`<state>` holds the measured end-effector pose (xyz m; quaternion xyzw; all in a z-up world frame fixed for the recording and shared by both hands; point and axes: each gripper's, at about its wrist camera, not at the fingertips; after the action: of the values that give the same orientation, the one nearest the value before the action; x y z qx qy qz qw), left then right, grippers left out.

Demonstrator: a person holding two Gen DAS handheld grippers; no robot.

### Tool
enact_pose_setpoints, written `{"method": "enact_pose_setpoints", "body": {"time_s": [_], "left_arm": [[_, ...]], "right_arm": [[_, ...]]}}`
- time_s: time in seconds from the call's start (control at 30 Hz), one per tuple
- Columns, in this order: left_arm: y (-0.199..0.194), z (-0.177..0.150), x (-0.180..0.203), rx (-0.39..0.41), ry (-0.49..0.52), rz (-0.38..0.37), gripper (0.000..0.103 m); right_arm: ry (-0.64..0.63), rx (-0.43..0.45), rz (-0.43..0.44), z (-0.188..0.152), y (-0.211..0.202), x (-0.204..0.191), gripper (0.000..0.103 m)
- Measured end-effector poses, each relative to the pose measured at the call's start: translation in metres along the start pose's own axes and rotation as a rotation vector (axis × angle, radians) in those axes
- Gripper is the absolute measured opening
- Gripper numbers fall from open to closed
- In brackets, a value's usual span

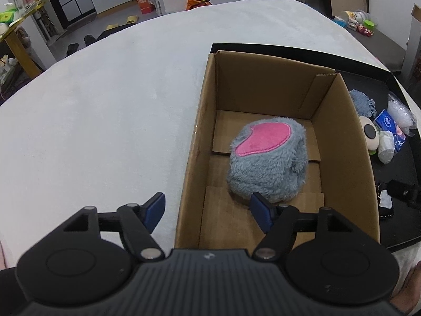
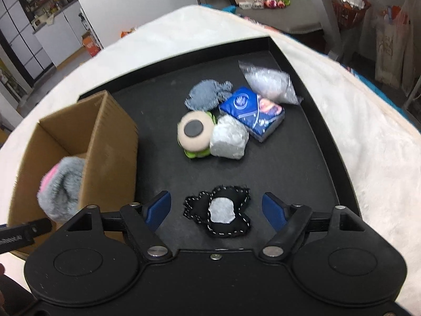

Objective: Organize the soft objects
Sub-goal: 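Grasp the black-and-white plush with the right tool and lift it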

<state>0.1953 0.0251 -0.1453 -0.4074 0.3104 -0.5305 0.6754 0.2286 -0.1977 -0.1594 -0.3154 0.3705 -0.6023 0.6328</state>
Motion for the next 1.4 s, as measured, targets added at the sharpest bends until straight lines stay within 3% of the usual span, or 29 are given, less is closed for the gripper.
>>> {"method": "enact_pose_setpoints", "body": {"time_s": [0.23,0.37,0.47,0.5,0.6,1.0,1.4], "left_arm": [[0.002,0.001,0.010,-0.006,0.023,0.012,0.070],[0.002,0.001,0.013,-0.009,0.017,0.010,0.071],[0.002,0.000,0.015,-0.011,0.025,0.006,0.071],[0.002,-0.001,0.015,-0.012,0.028,0.006,0.071],[-0.001,-0.002,0.015,-0.011,0.030,0.006,0.071],[-0.011,0.001,0.006,0.017,-0.003,-0.004,0.071],[-0.015,-0.001,-0.007,0.034,-0.037,-0.017,0.071]], "right_arm": [[-0.049,-0.082,-0.069,-0.007,0.028,-0.005,0.069],[-0.056,-0.120,-0.092,-0.014,0.039,-0.003,0.047],[-0.087,-0.106,-0.122,-0.016,0.039,-0.006,0.038],[-0.090,-0.101,-0.130,-0.017,0.038,-0.006,0.028],[-0.071,-0.099,-0.120,-0.017,0.036,-0.002,0.021],[-0.061,-0.045,-0.039,-0.012,0.011,-0.005,0.008],[0.000,0.003,0.074,0.001,-0.015,-0.002,0.007]]}}
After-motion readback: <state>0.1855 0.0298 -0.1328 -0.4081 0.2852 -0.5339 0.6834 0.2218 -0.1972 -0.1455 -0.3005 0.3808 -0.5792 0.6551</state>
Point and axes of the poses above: each gripper's, at about its wrist camera, not at the fingertips, and y roughly the way its jaws point, x to its right, z to its top, and after that the axes turned 8 degrees about -z, right-handed
